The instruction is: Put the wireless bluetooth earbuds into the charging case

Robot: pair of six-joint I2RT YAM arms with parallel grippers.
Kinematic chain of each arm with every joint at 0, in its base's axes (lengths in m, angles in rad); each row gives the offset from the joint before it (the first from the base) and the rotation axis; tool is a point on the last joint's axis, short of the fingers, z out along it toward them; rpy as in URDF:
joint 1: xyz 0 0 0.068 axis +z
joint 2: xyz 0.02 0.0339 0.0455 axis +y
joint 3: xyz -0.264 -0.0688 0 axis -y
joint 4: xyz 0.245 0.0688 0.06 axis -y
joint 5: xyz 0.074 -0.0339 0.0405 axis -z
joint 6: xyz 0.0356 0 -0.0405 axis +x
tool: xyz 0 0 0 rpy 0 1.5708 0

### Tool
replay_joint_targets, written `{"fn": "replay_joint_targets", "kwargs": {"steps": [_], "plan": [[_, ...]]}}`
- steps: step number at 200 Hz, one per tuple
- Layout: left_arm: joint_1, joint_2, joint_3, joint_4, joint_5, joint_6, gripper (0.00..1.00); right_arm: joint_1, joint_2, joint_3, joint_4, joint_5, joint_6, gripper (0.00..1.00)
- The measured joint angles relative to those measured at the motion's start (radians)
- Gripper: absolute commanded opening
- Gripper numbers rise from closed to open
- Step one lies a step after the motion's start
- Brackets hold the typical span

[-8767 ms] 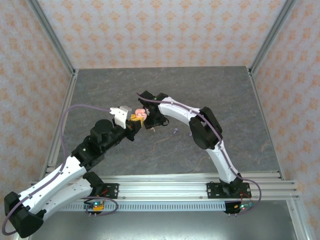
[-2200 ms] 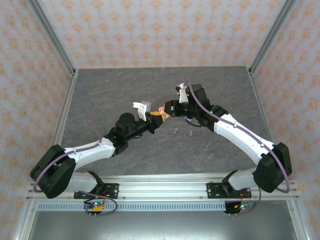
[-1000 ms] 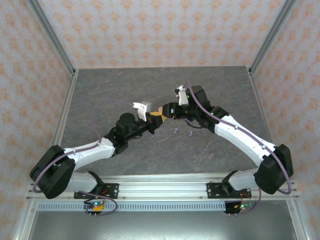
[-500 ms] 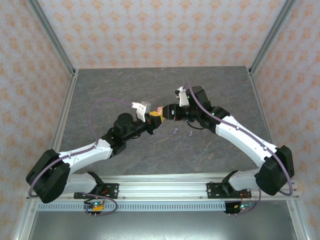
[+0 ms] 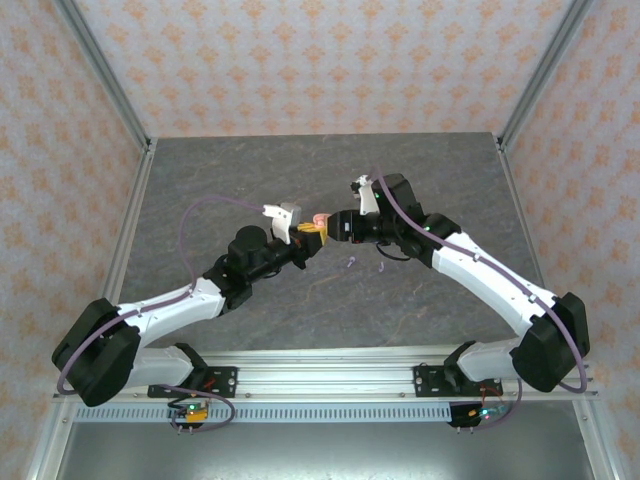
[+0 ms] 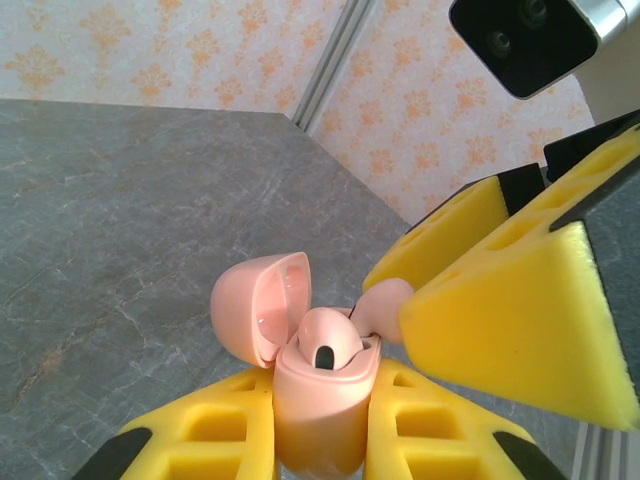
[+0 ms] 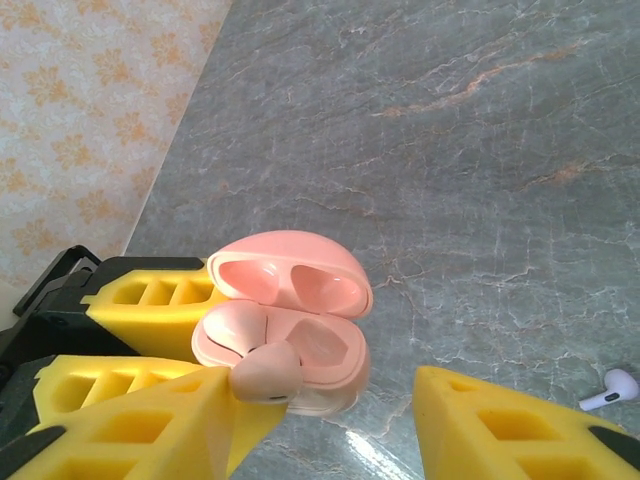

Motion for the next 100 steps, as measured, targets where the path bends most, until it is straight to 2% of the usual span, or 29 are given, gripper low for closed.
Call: {"fn": "replay_joint_targets", "kwargs": {"steps": [100], "plan": [[0.0,0.0,0.0,-0.001,0.0,0.008,0.0,0.0,0.0,0.0,-0.037,0.072,-0.003,0.5]]}}
